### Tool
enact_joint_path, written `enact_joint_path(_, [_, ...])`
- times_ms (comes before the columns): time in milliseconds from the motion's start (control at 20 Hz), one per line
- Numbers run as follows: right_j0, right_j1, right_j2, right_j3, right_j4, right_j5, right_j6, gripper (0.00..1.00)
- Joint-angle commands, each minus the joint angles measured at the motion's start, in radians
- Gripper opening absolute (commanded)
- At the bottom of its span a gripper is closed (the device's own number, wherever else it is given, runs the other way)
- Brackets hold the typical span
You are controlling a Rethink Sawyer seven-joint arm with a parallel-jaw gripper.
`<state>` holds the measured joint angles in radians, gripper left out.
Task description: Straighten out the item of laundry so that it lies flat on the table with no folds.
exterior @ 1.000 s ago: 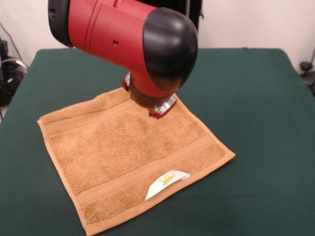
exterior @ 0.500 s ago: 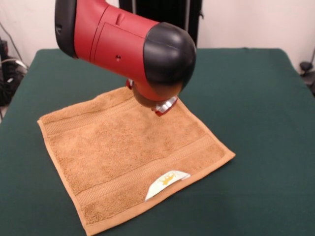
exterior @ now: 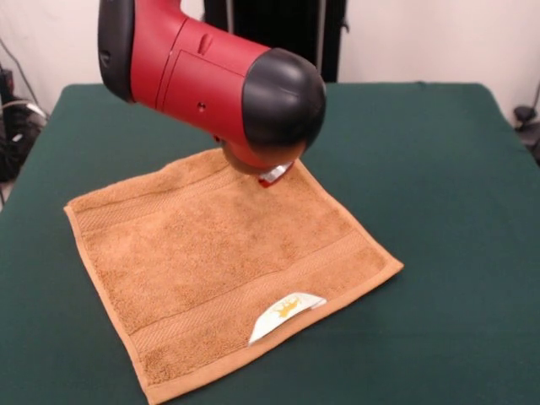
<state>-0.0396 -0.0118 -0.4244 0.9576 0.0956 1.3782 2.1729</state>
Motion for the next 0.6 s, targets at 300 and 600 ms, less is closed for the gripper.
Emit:
enact_joint_path(300, [0.001, 0.084, 0.075, 0.025, -0.08, -0.055, 0.08, 1.0])
enact_joint_path(600, [-0.008, 0.093, 0.073, 0.022, -0.066, -0.059, 0.114, 1.0])
